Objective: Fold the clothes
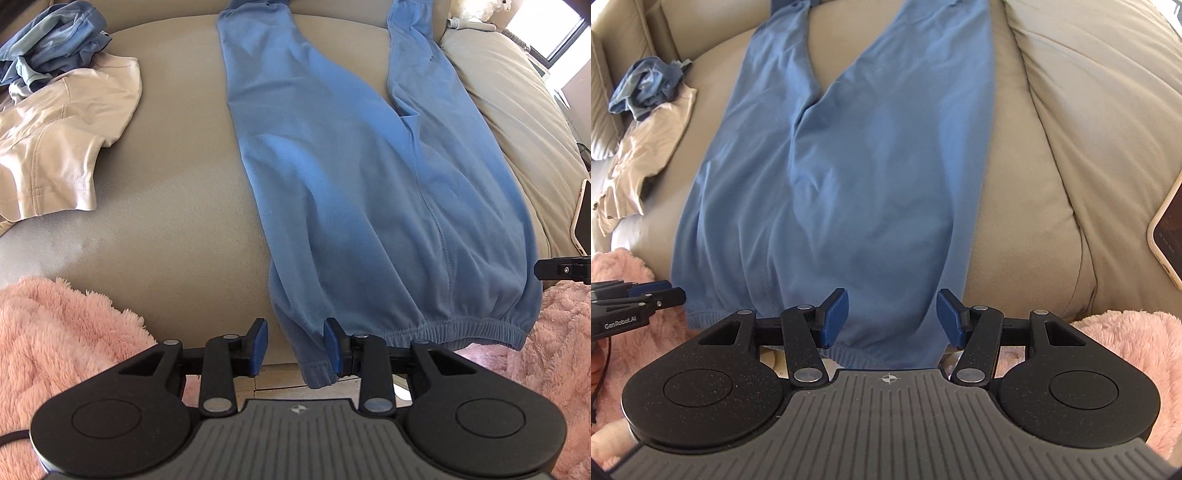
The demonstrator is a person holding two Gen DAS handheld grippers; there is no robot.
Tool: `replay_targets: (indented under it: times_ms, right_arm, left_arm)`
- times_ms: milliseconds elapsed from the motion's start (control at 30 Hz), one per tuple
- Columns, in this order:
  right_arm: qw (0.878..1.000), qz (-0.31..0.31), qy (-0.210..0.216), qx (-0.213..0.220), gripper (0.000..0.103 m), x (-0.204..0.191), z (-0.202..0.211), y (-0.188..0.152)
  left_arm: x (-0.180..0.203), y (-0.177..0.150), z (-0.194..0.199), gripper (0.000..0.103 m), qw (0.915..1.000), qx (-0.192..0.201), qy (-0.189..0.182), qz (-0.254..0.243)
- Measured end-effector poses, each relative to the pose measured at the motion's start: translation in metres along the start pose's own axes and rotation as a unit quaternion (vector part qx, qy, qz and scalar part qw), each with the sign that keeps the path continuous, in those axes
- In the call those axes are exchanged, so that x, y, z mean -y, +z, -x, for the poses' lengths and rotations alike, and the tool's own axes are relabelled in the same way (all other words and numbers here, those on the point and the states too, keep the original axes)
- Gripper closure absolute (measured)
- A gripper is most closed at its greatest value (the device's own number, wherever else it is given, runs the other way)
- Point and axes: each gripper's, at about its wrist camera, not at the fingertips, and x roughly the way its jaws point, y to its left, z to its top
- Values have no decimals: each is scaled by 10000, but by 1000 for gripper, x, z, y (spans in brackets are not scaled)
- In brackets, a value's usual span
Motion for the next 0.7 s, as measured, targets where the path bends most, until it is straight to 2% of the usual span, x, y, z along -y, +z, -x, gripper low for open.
replay_targets:
  times_ms: [133, 267, 367, 400, 433, 467, 567, 600, 700]
  right_arm:
    - [9999, -133, -14, -32, 44, 16, 0, -1]
    - [9995, -137, 3, -286, 44, 30, -11, 1]
    - [9983, -221, 243, -482, 45, 35, -28, 2]
    - [9979, -197, 295, -538, 47, 34, -35, 2]
    - [9978, -158, 296, -565, 50, 33, -40, 1]
    - [9978, -115, 303, -576, 53, 31, -44, 0]
    - [9980, 71, 360, -511, 83, 26, -43, -2]
    - [9980, 150, 386, -478, 97, 25, -39, -2]
    - [9979, 351, 351, -424, 100, 26, -22, -3]
  left_arm:
    - [-2, 1, -10, 70, 9999, -113, -5, 8]
    - [-2, 5, -22, 70, 9997, -235, 11, -42]
    - [0, 8, -31, 73, 9995, -309, -32, -75]
    - [0, 9, -33, 80, 9995, -308, -57, -75]
    - [-1, 9, -33, 91, 9995, -303, -115, -43]
    - [-2, 8, -32, 96, 9994, -297, -187, 2]
    - [-3, 5, -23, 100, 9991, -282, -304, 88]
    - [-2, 3, -17, 101, 9992, -280, -290, 44]
    - [2, 0, -3, 101, 9993, -338, -130, -88]
